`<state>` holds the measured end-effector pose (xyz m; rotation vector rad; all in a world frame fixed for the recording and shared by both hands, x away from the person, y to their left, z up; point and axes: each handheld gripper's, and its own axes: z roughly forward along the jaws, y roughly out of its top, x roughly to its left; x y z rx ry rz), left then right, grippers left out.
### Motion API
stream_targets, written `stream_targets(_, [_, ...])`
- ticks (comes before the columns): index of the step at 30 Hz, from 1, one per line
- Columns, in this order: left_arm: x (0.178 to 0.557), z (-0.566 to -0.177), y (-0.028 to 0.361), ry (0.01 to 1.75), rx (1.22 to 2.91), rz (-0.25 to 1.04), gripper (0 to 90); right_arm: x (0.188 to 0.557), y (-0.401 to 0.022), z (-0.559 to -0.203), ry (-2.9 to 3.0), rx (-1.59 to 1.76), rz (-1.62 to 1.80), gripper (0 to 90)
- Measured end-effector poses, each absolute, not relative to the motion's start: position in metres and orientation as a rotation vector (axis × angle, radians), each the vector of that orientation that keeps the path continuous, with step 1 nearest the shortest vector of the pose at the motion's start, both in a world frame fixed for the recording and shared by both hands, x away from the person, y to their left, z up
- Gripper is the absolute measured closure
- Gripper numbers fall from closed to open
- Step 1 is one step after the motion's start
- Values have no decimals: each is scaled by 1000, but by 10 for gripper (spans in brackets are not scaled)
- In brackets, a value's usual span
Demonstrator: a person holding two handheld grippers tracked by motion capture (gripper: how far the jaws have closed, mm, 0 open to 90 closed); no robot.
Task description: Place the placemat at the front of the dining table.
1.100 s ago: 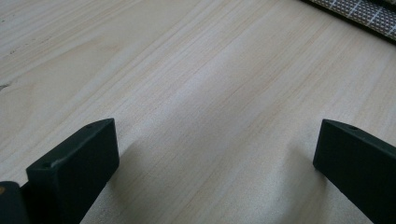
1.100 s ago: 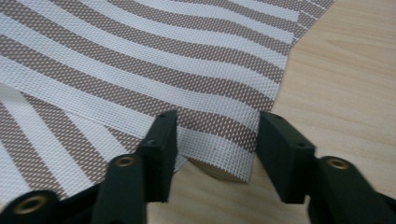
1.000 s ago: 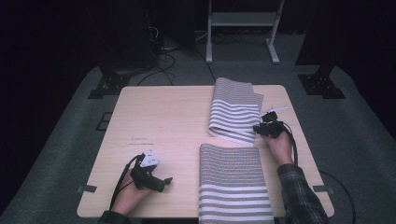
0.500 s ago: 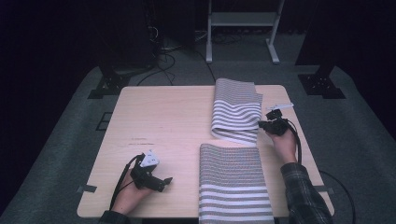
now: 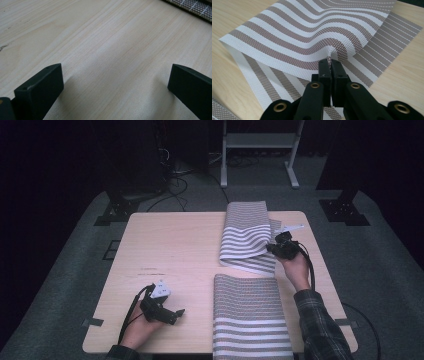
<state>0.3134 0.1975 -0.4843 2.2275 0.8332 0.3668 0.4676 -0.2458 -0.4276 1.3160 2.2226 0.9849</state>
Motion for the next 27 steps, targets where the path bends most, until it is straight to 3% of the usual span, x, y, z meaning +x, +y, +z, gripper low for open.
stream_targets(27, [309, -484, 205, 828, 2231, 368, 0, 471, -151, -388, 2284, 1104, 1095, 882])
